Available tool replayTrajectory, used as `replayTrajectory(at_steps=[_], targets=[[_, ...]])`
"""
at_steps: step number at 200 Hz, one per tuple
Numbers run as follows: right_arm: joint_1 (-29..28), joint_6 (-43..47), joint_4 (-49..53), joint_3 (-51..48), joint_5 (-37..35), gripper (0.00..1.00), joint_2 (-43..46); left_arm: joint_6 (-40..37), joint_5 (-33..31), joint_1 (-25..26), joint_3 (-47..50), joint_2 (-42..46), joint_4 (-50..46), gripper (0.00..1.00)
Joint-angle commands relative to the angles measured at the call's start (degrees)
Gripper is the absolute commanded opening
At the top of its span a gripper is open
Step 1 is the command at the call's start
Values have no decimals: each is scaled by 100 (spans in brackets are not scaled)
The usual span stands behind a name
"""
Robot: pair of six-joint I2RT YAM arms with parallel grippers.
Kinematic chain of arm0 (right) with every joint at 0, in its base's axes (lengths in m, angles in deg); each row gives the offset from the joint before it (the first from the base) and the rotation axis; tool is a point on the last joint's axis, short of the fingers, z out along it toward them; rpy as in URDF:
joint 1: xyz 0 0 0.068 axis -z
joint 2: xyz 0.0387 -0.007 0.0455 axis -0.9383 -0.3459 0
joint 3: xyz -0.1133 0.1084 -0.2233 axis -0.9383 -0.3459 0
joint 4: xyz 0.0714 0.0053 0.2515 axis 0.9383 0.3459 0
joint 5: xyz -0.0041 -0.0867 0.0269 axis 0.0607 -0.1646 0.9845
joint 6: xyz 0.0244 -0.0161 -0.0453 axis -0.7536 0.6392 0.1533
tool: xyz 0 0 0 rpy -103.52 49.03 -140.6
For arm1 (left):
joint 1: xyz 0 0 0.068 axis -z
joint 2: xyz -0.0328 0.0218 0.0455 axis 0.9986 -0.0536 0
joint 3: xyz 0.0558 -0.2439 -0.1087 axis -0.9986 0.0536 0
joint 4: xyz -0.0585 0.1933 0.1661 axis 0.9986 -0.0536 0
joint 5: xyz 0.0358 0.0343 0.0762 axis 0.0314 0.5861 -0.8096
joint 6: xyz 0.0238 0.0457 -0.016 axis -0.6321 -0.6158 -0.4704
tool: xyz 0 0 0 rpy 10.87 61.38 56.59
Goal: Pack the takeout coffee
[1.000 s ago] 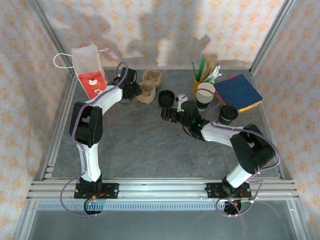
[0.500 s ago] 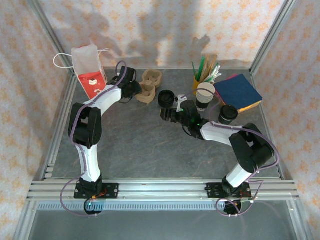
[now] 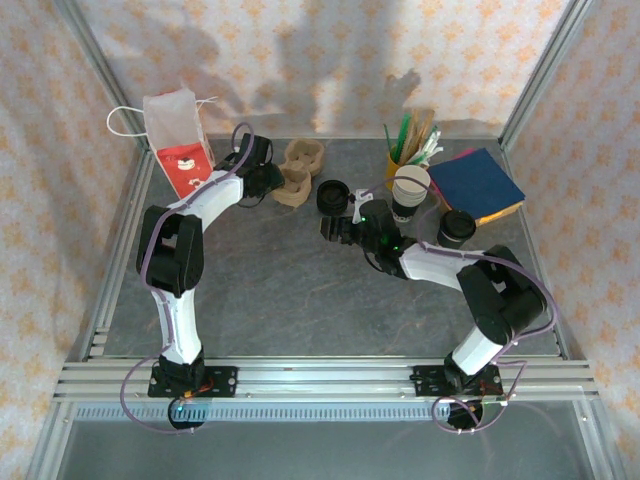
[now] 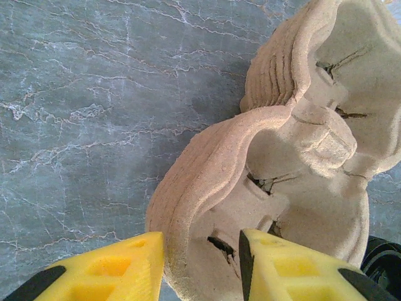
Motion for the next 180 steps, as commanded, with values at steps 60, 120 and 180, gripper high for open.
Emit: replayTrajectory(at_steps=[60, 120, 180], targets=[[36, -21, 48, 171, -132, 81, -68, 82, 261, -36, 77, 112, 248, 38], [40, -45, 39, 160, -114, 81, -51, 273, 616, -95, 403, 374, 704, 36], [34, -49, 23, 160, -100, 81, -68, 362, 696, -138, 579, 476, 898, 34]])
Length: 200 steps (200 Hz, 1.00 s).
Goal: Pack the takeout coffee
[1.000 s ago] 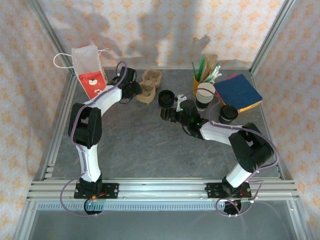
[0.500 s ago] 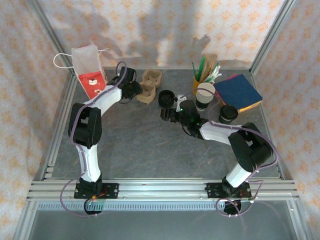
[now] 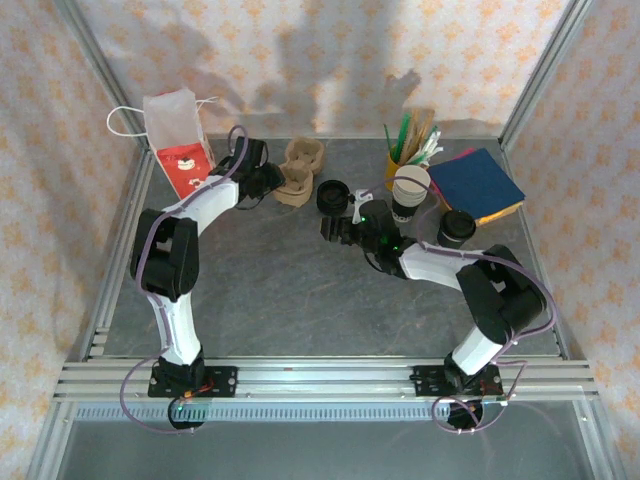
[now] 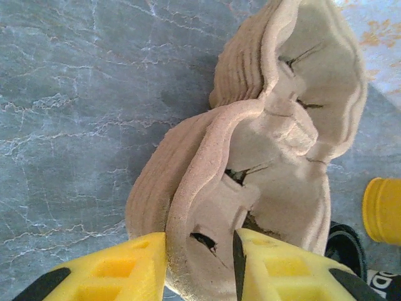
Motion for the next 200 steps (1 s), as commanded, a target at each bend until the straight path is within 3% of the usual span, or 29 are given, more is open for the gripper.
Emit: replayTrajectory(at_steps=[1, 200], targets=[[35, -53, 11, 155, -103, 81, -48, 94, 93, -58, 98, 184, 256, 34], [36, -41, 37, 171, -114, 81, -62, 1168, 972, -185, 938, 709, 1851, 30]])
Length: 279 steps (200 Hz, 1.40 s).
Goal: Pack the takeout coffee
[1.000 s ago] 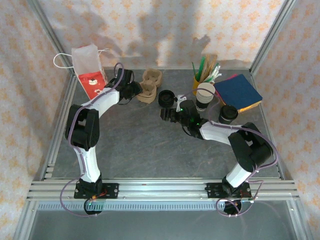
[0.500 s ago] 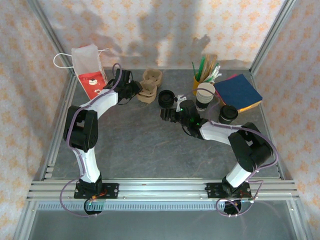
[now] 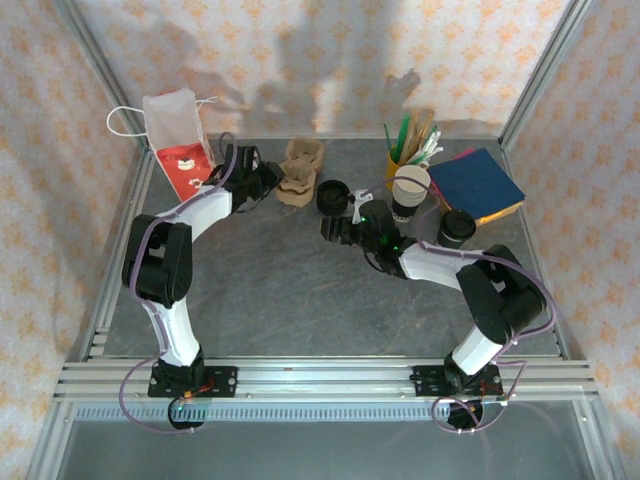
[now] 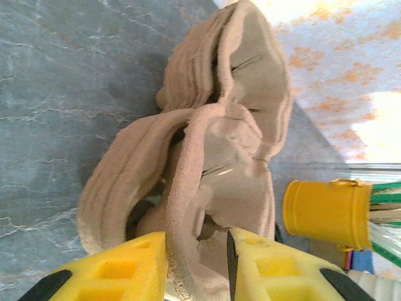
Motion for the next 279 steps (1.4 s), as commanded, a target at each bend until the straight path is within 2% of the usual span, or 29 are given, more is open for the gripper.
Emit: replayTrajectory(at_steps=[1, 143, 186, 251, 279], targets=[[36, -45, 39, 172, -114, 81, -59, 178, 117, -39, 99, 314, 462, 30], [36, -53, 59, 191, -104, 81, -92, 695, 246, -19, 339, 83, 1058, 28], [36, -40, 69, 199, -123, 81, -101, 711, 290, -13, 310, 70, 1061, 23], [35, -26, 114, 219, -149, 81, -121, 635, 364, -14, 279, 133, 1047, 8], [35, -33, 97, 204, -149, 81, -93, 560, 381, -13, 226, 238, 1031, 5]])
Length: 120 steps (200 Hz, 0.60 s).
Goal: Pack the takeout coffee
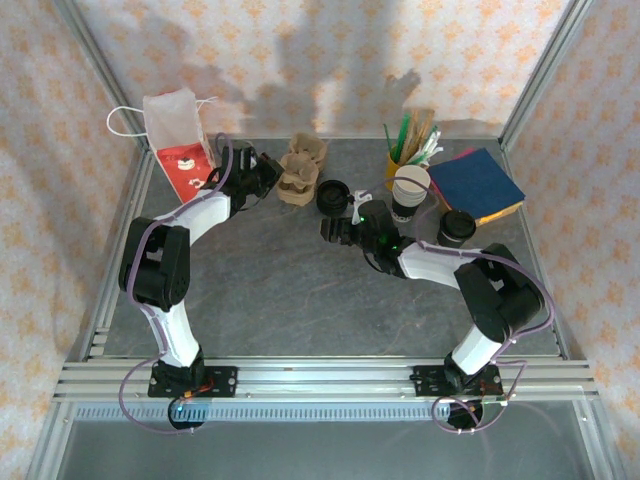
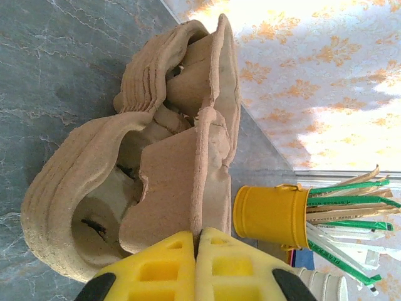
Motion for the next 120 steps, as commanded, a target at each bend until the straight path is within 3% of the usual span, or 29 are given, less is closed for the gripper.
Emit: replayTrajectory(at_steps=[1, 71, 120], targets=[[35, -36, 41, 166, -151, 81, -12, -102, 116, -10, -79, 97, 191, 5], [36, 38, -291, -90, 162, 81, 611, -713, 370, -21, -194, 505, -40, 0], [44, 390, 157, 197, 367, 81, 1144, -1542, 364, -37, -213, 1101, -710, 0]])
